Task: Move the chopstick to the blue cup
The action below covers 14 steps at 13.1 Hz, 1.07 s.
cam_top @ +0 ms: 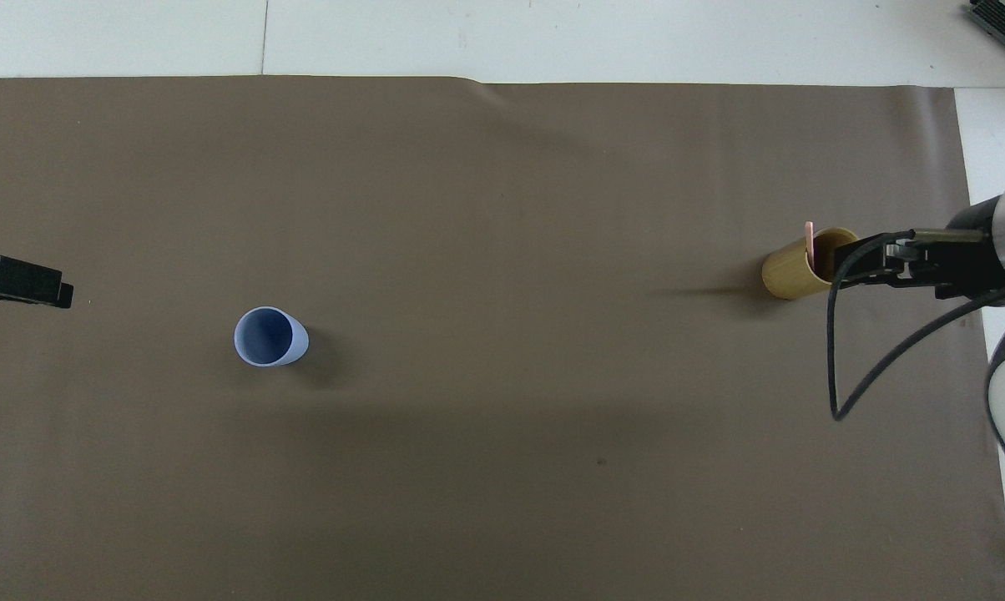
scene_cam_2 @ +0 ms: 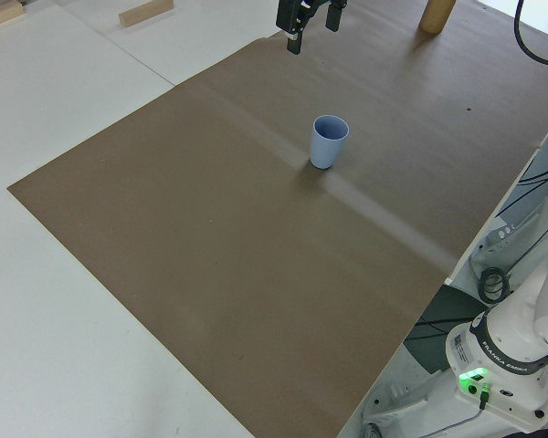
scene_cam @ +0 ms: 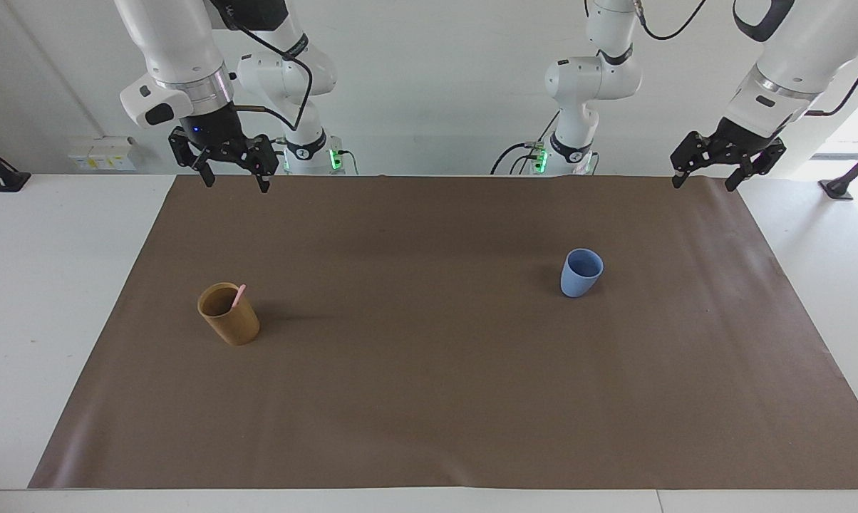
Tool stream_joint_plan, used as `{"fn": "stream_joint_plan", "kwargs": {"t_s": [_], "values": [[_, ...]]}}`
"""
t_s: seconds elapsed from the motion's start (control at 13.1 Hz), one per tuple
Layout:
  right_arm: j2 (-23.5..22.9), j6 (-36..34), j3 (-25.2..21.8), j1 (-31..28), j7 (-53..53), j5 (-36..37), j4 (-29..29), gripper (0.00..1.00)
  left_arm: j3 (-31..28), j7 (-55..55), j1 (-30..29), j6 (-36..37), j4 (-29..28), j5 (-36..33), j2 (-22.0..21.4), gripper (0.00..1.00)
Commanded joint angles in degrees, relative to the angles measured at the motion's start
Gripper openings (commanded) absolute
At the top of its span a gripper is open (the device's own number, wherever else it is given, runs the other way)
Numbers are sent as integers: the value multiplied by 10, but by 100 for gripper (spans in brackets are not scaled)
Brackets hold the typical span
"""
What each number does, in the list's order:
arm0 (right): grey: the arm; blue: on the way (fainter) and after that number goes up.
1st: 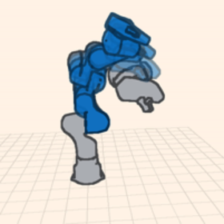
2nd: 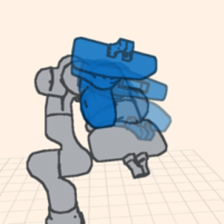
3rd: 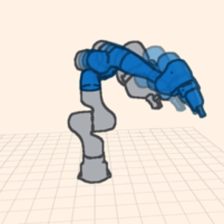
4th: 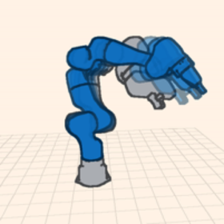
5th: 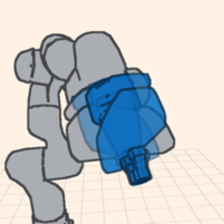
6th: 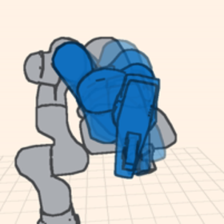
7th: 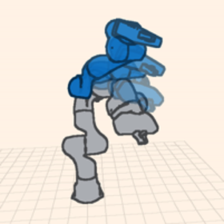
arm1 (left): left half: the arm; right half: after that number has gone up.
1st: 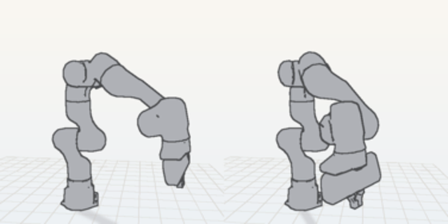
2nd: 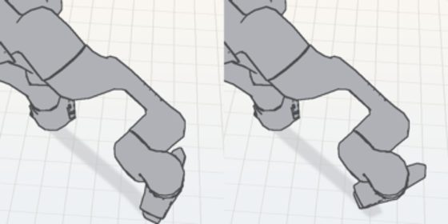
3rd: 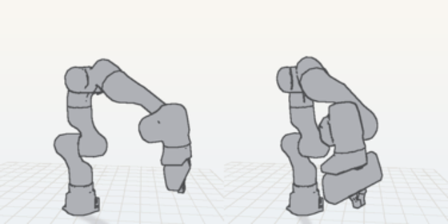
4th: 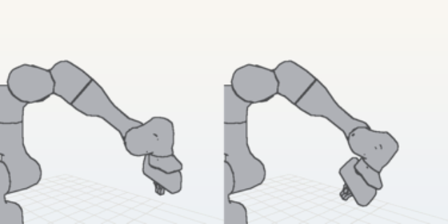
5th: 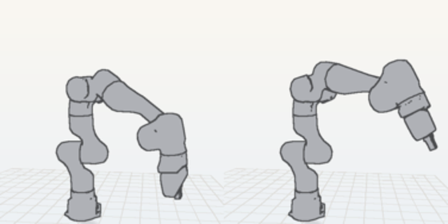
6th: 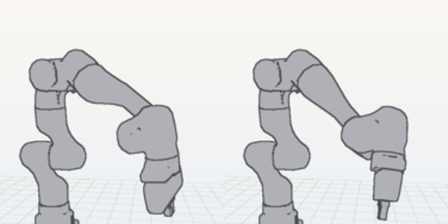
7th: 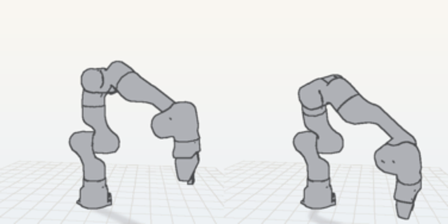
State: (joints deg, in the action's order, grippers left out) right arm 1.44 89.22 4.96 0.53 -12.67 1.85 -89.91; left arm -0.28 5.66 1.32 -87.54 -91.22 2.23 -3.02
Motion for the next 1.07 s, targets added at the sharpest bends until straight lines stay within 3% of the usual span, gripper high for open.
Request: {"fn": "stream_joint_plan", "kwargs": {"t_s": [0.0,0.99], "values": [[7,-2,3,-6,-9,-31,-6,100,5,8,-9,-4,-17,11,-14,100],[7,-2,3,-7,-5,-31,-6,100,5,9,-9,-11,-25,11,-16,100]]}}
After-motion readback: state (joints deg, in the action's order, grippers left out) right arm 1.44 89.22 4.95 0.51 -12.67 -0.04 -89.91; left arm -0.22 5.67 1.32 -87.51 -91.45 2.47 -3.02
